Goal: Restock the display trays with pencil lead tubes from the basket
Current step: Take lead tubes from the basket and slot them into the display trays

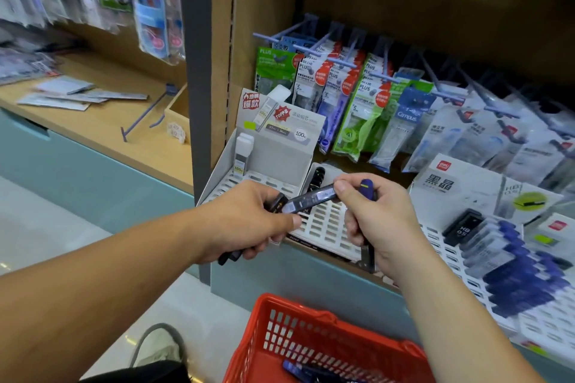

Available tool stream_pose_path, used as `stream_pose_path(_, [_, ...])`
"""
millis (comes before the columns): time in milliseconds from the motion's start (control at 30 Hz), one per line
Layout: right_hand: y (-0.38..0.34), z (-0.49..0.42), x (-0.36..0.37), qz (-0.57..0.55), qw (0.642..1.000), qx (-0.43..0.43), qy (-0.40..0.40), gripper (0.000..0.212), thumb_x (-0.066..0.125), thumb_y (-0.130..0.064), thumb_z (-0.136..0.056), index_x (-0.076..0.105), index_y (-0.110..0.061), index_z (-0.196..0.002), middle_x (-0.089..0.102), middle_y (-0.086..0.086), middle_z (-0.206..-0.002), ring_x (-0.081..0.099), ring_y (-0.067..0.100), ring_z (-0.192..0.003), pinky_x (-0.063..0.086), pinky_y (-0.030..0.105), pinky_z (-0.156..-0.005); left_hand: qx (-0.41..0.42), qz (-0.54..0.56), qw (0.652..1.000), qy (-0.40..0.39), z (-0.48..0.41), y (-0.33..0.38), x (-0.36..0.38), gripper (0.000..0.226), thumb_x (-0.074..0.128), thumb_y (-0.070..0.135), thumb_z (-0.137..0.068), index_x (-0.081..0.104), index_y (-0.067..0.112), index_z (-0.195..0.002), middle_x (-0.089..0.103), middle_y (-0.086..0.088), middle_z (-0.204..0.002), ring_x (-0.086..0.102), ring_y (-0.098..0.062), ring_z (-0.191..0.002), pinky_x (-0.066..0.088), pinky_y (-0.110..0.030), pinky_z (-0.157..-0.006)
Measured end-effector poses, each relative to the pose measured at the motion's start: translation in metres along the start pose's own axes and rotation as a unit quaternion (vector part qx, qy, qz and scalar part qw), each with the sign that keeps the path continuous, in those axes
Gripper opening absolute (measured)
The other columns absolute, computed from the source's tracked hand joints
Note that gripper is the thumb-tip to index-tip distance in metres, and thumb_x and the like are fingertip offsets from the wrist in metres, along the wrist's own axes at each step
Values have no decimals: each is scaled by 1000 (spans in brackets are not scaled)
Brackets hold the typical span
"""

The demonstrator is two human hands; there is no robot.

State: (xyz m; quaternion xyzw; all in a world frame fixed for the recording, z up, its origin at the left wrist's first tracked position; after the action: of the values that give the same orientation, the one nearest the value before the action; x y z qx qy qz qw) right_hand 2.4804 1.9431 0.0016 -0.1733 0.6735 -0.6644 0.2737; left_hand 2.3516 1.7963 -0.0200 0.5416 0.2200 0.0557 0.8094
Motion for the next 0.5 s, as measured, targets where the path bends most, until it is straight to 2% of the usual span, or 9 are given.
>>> stream_pose_path(100, [5, 1, -6, -7, 1000, 11, 7, 8, 65, -15, -100, 70, -10, -96, 46, 3, -49, 39, 17, -42, 31, 23, -40, -4, 21, 999, 30, 0, 0, -5, 29, 69, 38, -98, 65, 11, -88, 50, -1, -52, 40, -15, -43, 34, -25, -44])
stream_pose_path(200, [5, 3, -10, 6, 1000, 8, 4, 10, 63, -15, -101, 69, -9, -98, 58, -1, -51, 39, 16, -40, 30, 24, -41, 11, 71, 997, 33, -1, 6, 0, 25, 64, 36, -102, 68, 12, -93, 51, -1, -53, 36, -15, -41, 30, -25, -45])
stream_pose_path(300, [4, 6, -13, 15, 1000, 12, -21, 9, 63, -16, -101, 68, -8, -98, 73, 10, -76, 40, 18, -41, 30, 23, -40, 8, 75, 996, 51, -1, 8, 0, 28, 61, 37, -103, 66, 15, -88, 52, 2, -49, 36, -13, -38, 30, -23, -43])
stream_pose_path(400, [5, 11, -17, 26, 998, 28, -59, 10, 65, -16, -100, 66, -7, -98, 76, 15, -86, 38, 21, -43, 30, 22, -40, 10, 124, 989, 79, -5, 11, -1, 29, 60, 38, -103, 65, 11, -93, 62, 2, -58, 39, -11, -42, 29, -23, -45])
stream_pose_path(500, [6, 20, -21, 30, 990, 46, -129, 19, 68, -24, -98, 67, -7, -89, 76, 17, -81, 34, 21, -39, 26, 21, -40, 18, 172, 980, 100, -10, 19, 4, 21, 61, 28, -104, 69, 9, -102, 66, -1, -67, 39, -11, -43, 27, -22, -45])
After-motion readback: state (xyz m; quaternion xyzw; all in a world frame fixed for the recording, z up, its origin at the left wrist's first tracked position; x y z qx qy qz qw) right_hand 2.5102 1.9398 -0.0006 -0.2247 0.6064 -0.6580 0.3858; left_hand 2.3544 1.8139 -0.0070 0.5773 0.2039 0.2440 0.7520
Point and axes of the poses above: each hand's wrist, its own z-axis away from the middle knuckle, its own x-axis out of the palm, y = z × x, the point moved 7 cm from there along -z, towards the middle knuckle
